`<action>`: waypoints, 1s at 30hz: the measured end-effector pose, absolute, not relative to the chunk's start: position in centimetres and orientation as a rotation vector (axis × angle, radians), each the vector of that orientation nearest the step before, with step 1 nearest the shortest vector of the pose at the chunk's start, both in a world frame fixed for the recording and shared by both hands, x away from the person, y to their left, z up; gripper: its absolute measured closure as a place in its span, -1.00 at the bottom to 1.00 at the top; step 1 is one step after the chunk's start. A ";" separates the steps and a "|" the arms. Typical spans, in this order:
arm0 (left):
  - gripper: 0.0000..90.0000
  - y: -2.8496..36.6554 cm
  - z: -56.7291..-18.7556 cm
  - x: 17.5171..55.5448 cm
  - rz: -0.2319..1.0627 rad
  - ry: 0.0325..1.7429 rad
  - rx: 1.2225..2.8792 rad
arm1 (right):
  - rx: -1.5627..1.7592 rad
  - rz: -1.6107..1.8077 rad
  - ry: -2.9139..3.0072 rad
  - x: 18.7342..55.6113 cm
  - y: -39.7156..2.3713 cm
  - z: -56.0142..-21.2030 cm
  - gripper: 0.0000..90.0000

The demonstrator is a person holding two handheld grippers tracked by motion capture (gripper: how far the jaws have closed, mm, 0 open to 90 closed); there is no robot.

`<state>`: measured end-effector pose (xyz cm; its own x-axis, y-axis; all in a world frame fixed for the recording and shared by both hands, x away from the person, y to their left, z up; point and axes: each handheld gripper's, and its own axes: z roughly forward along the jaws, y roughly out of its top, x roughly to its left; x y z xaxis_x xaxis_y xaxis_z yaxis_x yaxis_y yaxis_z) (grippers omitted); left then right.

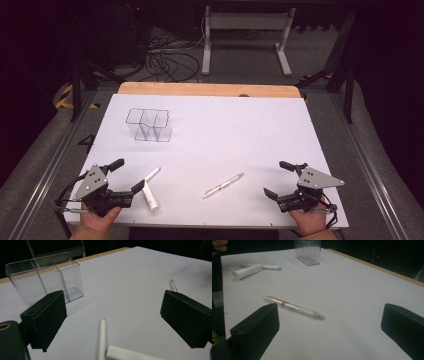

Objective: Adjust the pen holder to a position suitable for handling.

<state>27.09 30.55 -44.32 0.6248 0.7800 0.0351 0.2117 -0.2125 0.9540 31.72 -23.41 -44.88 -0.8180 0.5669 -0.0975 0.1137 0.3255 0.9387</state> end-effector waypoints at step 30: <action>-0.74 30.3 -43.5 27.2 0.664 0.831 1.744 | 0.584 1.478 2.253 32.0 -22.5 -45.2 -0.90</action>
